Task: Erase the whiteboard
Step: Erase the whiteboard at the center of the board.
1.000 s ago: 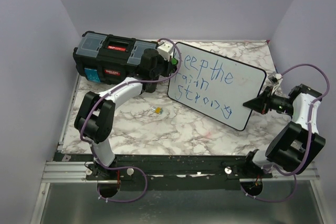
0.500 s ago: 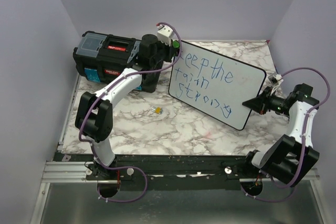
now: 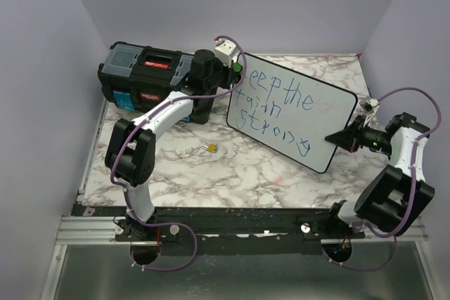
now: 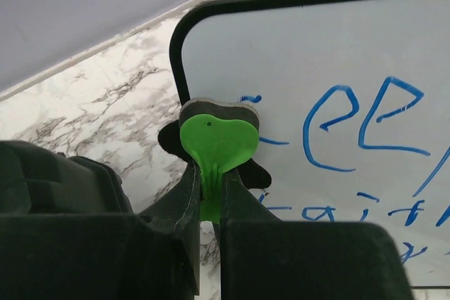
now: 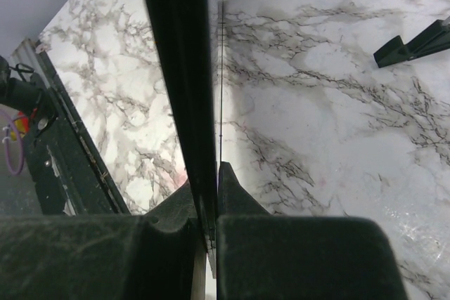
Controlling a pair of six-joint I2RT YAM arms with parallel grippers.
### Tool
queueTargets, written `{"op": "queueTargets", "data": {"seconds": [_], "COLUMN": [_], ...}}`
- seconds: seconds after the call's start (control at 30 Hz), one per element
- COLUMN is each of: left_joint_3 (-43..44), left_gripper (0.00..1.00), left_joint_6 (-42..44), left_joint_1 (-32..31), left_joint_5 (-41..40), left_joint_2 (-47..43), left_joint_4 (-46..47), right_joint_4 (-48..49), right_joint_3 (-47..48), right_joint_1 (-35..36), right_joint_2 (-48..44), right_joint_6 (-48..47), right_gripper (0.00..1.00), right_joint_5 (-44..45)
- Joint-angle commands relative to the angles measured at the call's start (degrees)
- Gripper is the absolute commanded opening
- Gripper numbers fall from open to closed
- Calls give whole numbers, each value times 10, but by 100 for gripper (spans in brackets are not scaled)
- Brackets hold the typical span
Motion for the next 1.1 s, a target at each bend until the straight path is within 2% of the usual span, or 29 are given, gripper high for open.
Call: {"op": "queueTargets", "data": {"seconds": [0.0, 0.2, 0.27, 0.43, 0.6, 0.7, 0.97, 1.07], "left_joint_3": [69, 120, 108, 1, -13, 26, 211, 229], "left_gripper": [0, 0, 0, 0, 0, 0, 0, 0], "left_joint_6": [29, 41, 41, 41, 41, 39, 41, 41], "left_joint_1": [2, 2, 2, 0, -4, -4, -4, -4], "left_joint_5": [27, 44, 51, 53, 42, 29, 2, -11], "left_joint_2": [35, 61, 59, 36, 28, 29, 79, 89], "left_joint_4": [-28, -69, -72, -59, -46, -57, -150, -167], "right_joint_4": [-110, -109, -108, -109, -110, -109, -109, -110], "right_joint_3": [28, 27, 27, 28, 28, 28, 28, 28], "right_joint_1": [1, 1, 1, 1, 0, 1, 1, 1], "right_joint_2": [29, 23, 24, 25, 28, 28, 26, 25], "right_joint_6": [-135, -140, -140, -142, -143, -143, -142, -142], "right_gripper": [1, 1, 1, 0, 1, 1, 1, 1], "right_joint_5": [-28, -26, -26, -27, -28, -27, -27, -27]}}
